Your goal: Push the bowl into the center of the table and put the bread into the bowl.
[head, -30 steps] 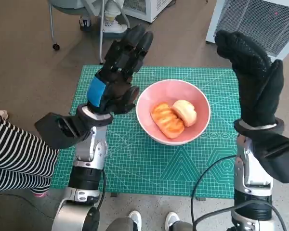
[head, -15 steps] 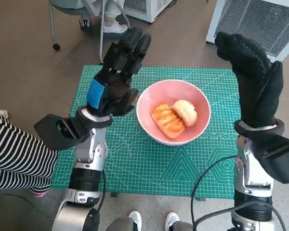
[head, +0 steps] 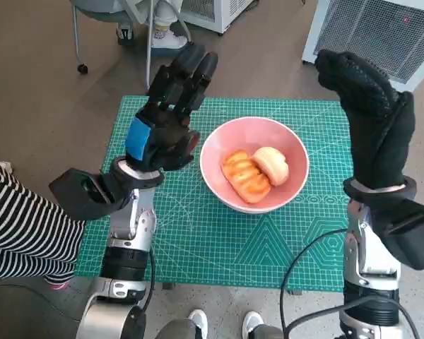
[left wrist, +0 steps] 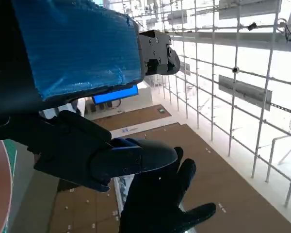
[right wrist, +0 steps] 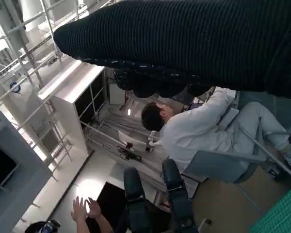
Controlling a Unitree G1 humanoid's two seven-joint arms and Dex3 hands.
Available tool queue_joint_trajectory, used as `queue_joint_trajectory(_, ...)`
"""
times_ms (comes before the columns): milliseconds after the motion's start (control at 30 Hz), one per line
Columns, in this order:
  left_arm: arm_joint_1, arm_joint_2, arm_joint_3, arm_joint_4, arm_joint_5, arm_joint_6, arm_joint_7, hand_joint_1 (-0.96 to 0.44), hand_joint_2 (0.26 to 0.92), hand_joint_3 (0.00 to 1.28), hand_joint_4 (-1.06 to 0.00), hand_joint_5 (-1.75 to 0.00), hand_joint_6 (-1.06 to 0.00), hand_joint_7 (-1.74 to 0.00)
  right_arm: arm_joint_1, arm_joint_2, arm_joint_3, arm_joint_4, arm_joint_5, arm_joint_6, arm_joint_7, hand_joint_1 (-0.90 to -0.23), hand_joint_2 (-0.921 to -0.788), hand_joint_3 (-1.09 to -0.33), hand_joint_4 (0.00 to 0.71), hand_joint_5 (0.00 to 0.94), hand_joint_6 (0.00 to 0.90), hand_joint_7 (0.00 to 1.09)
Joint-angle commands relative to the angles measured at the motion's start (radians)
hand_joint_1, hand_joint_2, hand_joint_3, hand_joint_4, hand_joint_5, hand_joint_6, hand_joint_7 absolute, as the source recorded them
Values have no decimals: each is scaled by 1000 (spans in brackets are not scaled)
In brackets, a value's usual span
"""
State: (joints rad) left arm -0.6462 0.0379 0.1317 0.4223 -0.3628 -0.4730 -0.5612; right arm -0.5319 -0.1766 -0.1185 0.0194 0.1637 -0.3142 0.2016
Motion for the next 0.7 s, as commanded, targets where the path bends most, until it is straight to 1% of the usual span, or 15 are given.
queue_joint_trajectory(33,9,-1,-1,1,-2,-12,-3,-706,921,441,-12,-78,1,-382,28,8,-1,13,17,12,6,-694,-921,-718,183,1,122,347)
queue_joint_trajectory(700,17,11,2,1,-1,-5,-7,-699,921,442,-15,-70,1,-377,34,22,-1,23,10,4,1,-690,-921,-717,196,5,141,349)
